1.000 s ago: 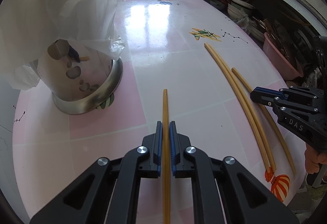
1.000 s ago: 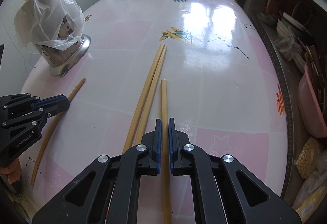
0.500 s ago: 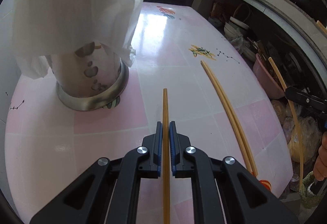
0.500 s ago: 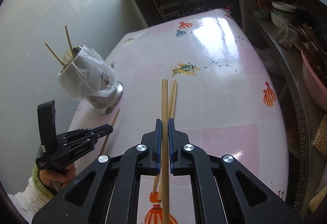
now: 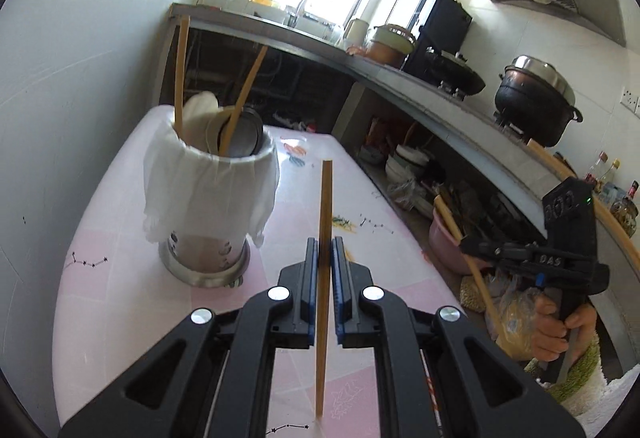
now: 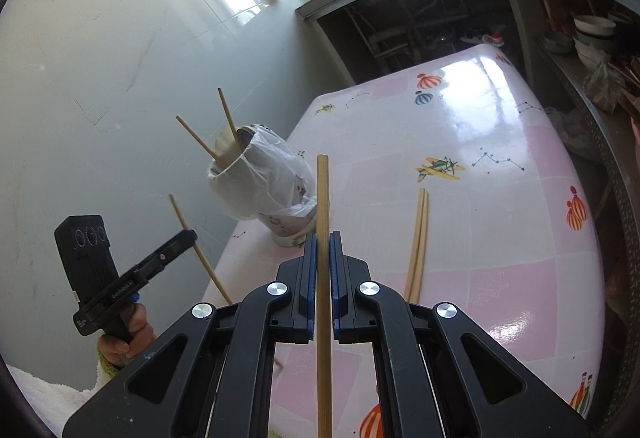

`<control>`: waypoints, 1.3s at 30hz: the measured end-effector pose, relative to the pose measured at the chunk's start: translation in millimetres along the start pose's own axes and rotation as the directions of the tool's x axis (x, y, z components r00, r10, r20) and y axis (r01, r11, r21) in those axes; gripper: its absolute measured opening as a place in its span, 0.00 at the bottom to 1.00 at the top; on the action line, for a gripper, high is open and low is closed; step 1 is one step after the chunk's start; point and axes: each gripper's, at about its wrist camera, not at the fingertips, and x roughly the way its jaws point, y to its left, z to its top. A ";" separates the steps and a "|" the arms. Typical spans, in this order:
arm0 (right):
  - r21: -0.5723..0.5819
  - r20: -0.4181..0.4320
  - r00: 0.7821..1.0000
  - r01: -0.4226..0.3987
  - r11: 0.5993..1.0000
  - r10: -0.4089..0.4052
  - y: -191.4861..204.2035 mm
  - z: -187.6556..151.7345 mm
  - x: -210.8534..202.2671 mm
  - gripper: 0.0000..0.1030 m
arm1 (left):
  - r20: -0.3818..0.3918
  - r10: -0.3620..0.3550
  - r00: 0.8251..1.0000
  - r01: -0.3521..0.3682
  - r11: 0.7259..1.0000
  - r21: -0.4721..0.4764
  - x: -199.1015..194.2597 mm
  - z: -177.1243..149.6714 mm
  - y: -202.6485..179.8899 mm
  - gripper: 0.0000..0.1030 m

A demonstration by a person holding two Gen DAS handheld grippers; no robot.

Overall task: Organize utensils
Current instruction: 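Raise the chopstick over the bagged holder with left tool while right tool lifts its chopstick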

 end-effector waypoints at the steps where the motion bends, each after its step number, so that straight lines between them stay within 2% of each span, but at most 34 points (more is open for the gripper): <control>1: 0.001 -0.001 1.000 -0.004 1.000 0.004 -0.6 0.2 -0.4 0.04 | 0.027 -0.008 1.000 0.008 1.000 -0.001 -6.2 6.0 -1.2 0.06; 7: 0.006 -0.005 1.000 -0.010 1.000 0.010 -2.5 -0.4 3.9 0.04 | 0.168 -0.020 0.986 0.017 1.000 0.022 -37.8 50.1 -10.4 0.06; 14: 0.026 -0.012 1.000 -0.013 1.000 0.014 -12.6 -2.1 5.7 0.04 | 0.297 -0.012 0.955 0.005 1.000 0.026 -60.5 109.1 -11.5 0.06; 19: 0.048 -0.019 1.000 -0.024 0.999 0.024 -21.3 -2.7 9.3 0.04 | 0.385 0.032 0.922 -0.038 0.999 0.008 -75.5 143.2 -2.7 0.06; 25: 0.055 -0.022 0.999 -0.026 0.998 0.027 -26.1 -2.8 10.7 0.04 | 0.419 0.118 0.900 -0.115 0.993 -0.034 -65.6 163.6 14.3 0.06; 36: 0.065 -0.038 0.999 -0.011 0.998 0.014 -27.5 -1.6 17.9 0.04 | 0.353 0.213 0.911 -0.213 0.976 -0.040 -7.1 140.7 37.8 0.06; 39: 0.062 -0.038 0.999 -0.007 0.998 0.010 -25.4 -1.4 19.0 0.04 | 0.310 0.201 0.929 -0.192 0.980 -0.058 6.8 133.6 46.8 0.06</control>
